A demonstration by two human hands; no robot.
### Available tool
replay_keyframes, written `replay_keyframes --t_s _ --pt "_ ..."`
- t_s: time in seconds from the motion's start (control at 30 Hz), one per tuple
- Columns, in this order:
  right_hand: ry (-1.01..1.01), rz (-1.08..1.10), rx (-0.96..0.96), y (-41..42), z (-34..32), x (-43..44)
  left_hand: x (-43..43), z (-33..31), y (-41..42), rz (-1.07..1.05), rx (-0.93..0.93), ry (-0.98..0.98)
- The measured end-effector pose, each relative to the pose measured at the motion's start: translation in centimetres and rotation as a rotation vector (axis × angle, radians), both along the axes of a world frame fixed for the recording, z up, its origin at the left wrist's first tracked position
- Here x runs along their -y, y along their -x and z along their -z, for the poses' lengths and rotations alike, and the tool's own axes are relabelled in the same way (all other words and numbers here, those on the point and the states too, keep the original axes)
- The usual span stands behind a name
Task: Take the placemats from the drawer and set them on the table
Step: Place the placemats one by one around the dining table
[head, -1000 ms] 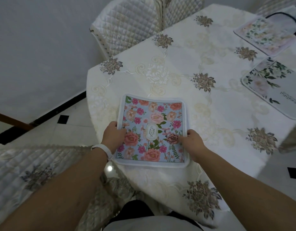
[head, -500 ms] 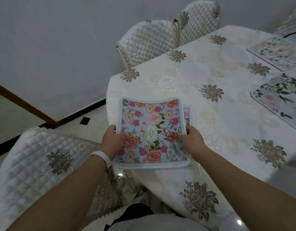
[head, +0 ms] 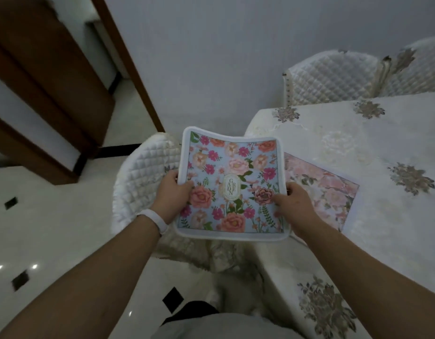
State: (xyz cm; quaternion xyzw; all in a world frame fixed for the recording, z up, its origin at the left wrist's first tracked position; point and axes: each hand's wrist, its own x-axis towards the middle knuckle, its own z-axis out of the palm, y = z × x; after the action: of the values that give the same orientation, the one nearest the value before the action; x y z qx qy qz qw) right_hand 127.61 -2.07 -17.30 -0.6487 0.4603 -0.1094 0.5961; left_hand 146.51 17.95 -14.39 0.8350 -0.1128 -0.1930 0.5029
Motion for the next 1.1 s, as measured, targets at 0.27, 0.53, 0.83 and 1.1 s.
replay_keyframes --t_s 0.27,0.53,0.83,1.1 --pt "0.022 -0.152 0.06 -6.8 -3.1 -6.2 -9.8 -3.1 -5.1 -0.161 0.064 0.002" --pt "0.025 -0.233 0.093 -14.1 -4.4 -16.5 -21.5 -2.8 -10.7 -0.222 0.033 0.062" --pt "0.015 -0.297 0.045 -23.2 -4.0 -31.4 -37.8 -1.3 -18.0 -0.256 -0.012 0.12" --pt "0.078 -0.381 0.03 -27.8 -4.7 -40.1 -47.1 -0.7 -21.2 -0.325 -0.019 0.131"
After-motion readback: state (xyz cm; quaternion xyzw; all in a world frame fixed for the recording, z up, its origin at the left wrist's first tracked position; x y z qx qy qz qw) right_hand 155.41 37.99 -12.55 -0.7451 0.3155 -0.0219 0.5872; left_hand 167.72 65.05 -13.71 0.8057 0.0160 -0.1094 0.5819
